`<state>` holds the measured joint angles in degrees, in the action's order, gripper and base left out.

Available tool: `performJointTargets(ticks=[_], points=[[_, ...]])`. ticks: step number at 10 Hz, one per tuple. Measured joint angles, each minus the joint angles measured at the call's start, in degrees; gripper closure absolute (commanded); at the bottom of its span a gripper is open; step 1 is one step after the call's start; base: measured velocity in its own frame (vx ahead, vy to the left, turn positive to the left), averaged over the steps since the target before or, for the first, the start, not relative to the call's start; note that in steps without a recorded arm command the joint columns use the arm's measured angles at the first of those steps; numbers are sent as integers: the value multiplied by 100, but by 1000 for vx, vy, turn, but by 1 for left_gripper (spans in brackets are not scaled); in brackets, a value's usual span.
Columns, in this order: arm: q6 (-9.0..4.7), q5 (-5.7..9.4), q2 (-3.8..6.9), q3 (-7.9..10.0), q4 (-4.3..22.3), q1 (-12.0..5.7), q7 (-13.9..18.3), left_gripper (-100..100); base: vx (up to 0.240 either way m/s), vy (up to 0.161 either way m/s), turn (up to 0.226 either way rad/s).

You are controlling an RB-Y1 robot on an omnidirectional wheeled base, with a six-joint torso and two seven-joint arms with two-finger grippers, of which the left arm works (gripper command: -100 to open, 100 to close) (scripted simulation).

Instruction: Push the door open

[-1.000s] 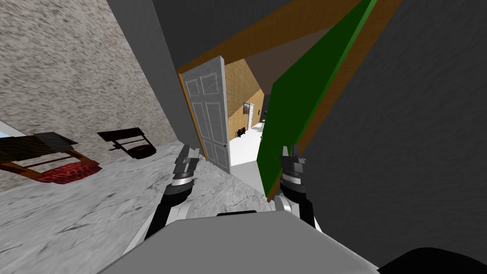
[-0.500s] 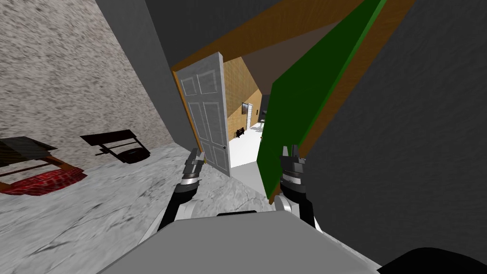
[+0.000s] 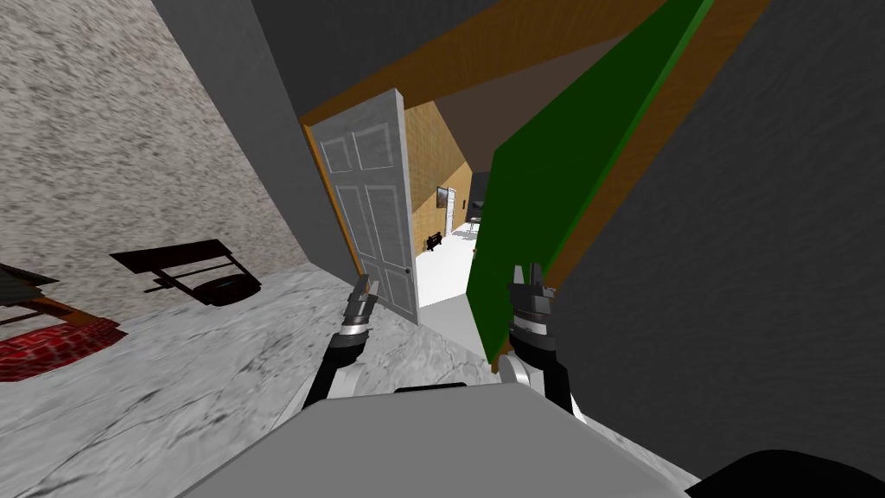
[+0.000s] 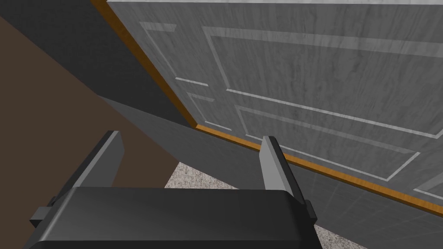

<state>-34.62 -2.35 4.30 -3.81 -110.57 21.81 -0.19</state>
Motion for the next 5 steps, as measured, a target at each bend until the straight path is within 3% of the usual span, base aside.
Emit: performJointTargets(ticks=[2,5], points=[[-43,-5,-1,-45,270,-69,4,-100,60,47,-60],[-126,-1,35,-145,786,-182,52,-100,94,91,-95]])
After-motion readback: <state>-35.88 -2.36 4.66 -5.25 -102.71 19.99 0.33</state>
